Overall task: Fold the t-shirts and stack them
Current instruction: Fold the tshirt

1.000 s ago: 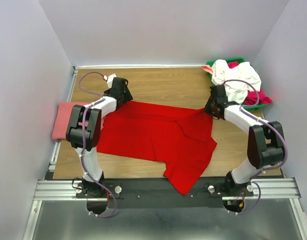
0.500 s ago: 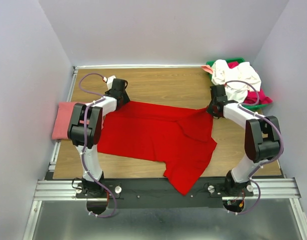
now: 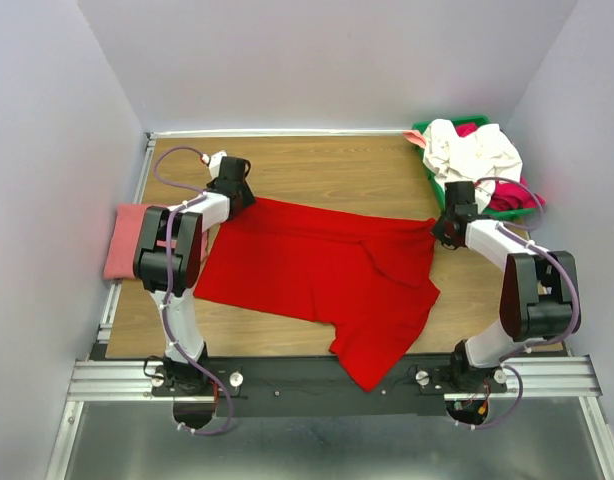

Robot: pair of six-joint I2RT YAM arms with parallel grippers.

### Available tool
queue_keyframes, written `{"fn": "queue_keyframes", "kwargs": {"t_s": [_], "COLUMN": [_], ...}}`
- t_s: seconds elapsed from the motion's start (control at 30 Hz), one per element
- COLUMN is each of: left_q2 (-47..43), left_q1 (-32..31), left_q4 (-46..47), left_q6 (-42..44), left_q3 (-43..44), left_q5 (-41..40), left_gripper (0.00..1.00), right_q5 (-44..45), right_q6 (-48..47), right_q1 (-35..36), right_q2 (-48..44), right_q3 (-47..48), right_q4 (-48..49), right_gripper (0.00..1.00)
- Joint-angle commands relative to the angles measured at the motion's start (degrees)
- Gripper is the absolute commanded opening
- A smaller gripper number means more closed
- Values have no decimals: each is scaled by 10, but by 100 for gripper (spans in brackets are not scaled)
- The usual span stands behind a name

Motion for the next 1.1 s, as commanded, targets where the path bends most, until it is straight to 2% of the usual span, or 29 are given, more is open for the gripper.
{"fn": "queue_keyframes", "kwargs": {"t_s": [0.0, 0.03, 0.07, 0.17, 0.33, 0.4, 0.53, 0.7, 0.97, 1.07], "left_q2": [-2, -3, -4, -10, -48, -55, -35, 3, 22, 24], "left_q1": [7, 7, 7, 7, 6, 5, -9, -28, -28, -28], "left_q4": [14, 14, 9, -4, -5, 4, 8, 10, 1, -1], "left_q6": [8, 9, 10, 10, 3, 0, -4, -8, -11, -10], "left_q3": [-11, -11, -9, -4, -5, 2, 24, 45, 37, 32], "left_q5": [17, 19, 21, 23, 39, 58, 82, 86, 69, 68], "left_gripper": [60, 60, 61, 73, 79, 87, 87, 87, 90, 90], "right_q5": [-47, -57, -61, -54, -74, -102, -122, -137, -54, -38], "right_q6": [12, 9, 7, 4, -25, -52, -88, -125, -148, -139], "right_q1": [-16, -17, -17, -17, -17, -17, -15, -10, -3, -3], "right_q2": [-25, -29, -42, -69, -91, -77, -16, 28, 70, 73], "right_q3": [-22, -24, -29, -35, -13, 5, 61, 87, 87, 85], "right_q4": [16, 15, 15, 15, 15, 16, 15, 14, -2, -6], "right_gripper": [20, 25, 34, 37, 43, 43, 43, 43, 40, 30]}}
